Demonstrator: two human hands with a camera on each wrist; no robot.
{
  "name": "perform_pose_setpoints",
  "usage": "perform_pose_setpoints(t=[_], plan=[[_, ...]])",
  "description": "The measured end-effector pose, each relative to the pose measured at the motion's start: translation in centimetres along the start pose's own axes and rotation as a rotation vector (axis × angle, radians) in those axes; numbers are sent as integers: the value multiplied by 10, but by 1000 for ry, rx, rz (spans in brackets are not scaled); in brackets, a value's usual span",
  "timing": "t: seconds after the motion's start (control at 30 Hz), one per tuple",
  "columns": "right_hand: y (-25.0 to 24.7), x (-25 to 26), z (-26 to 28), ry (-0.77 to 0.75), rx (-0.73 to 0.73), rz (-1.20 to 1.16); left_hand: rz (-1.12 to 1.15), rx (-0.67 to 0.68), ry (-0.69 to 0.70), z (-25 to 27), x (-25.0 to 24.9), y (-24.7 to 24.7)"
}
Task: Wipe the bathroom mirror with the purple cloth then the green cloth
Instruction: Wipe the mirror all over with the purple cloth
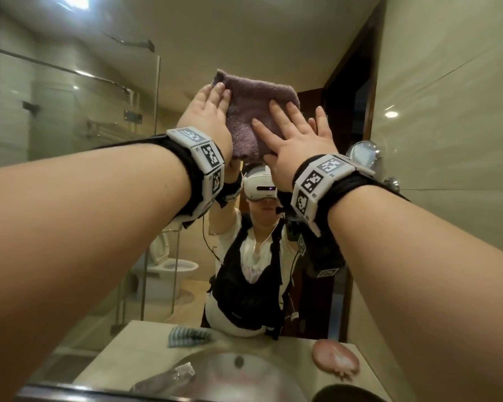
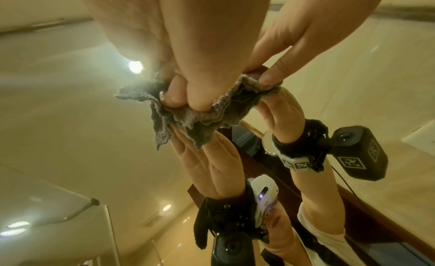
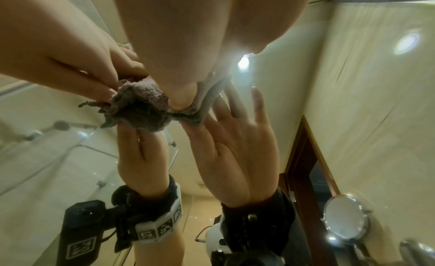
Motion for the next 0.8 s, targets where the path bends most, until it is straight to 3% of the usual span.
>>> perform_pose_setpoints(t=[0.2, 0.43, 0.53, 0.63, 0.8], plan=[[10, -22, 8, 11, -4, -9, 135, 48, -9, 13, -19, -19], [13, -35, 23, -3, -44, -21, 463, -66, 42, 24, -20, -17], [0, -33, 28, -29, -140, -139, 519, -124, 82, 17, -11, -12], [-13, -30, 31, -4, -275, -258, 444, -201, 155, 15, -6, -17], [-13, -28, 24, 33, -294, -218, 382, -335, 154, 21, -7, -22]])
Point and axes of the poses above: each hand's wrist, its own z-axis away from the middle knuckle, its own y-axis out of the palm, x = y × z, the point moved 3 cm from there along -z, towards the middle knuckle, and after that the axes turned 12 degrees about x, right-handed, at the moved point
